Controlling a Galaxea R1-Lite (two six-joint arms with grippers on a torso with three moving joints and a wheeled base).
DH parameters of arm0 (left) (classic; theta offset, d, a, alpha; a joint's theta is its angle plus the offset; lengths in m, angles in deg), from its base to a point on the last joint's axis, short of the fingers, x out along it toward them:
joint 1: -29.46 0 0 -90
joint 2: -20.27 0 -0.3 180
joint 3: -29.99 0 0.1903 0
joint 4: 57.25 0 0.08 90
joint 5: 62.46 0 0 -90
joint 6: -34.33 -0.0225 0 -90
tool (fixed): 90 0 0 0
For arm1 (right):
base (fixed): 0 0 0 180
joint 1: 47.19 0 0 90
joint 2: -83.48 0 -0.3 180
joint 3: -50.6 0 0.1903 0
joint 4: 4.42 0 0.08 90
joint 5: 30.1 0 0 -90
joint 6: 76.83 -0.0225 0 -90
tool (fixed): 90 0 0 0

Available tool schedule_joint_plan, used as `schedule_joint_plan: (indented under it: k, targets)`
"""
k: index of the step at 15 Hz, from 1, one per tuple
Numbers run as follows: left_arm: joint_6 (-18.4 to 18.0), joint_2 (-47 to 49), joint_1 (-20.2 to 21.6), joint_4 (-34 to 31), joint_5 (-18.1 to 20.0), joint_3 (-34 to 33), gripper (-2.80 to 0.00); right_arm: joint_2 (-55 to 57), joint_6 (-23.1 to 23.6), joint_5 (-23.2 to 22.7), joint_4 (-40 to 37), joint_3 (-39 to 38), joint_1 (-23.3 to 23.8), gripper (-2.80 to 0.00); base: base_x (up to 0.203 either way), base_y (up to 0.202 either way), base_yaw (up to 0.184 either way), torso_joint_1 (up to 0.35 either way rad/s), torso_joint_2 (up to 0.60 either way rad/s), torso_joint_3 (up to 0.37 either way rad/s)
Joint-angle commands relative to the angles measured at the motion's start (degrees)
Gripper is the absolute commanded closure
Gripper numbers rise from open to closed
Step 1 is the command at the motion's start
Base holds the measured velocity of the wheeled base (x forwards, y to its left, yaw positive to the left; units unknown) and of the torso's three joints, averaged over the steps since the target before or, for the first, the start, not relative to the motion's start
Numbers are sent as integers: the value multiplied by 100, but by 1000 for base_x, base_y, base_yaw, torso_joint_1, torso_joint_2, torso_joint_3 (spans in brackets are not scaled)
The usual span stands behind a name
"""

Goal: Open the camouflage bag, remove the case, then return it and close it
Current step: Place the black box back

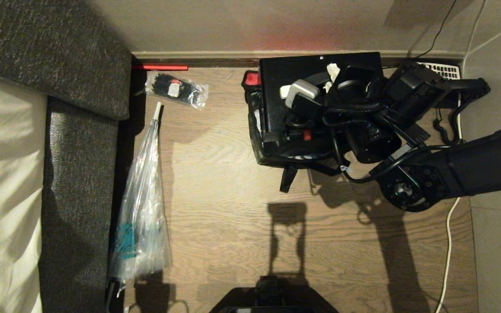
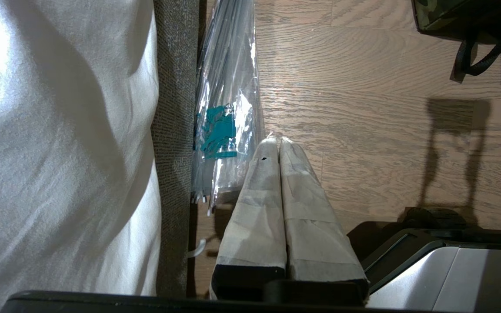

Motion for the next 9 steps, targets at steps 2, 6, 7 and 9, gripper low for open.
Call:
schedule_joint_plan:
  k: [2,6,7,9]
  targets:
    - [-1,-8,0,1,-1,-1,0,-40,57,18,-44,-14,-21,0,0,0,0,0,0,0]
    - [-1,-1,0,1,-1,-1,0,-10,62,18,-70,-14,-82,0,0,0,0,0,0,0]
    - [-1,0,0,1,-1,-9,0,-1,66,18,-70,-42,-100,0,0,0,0,0,0,0]
    - [-1,-9,0,1,-1,-9,0,4,40,18,-62,-149,-100,0,0,0,0,0,0,0]
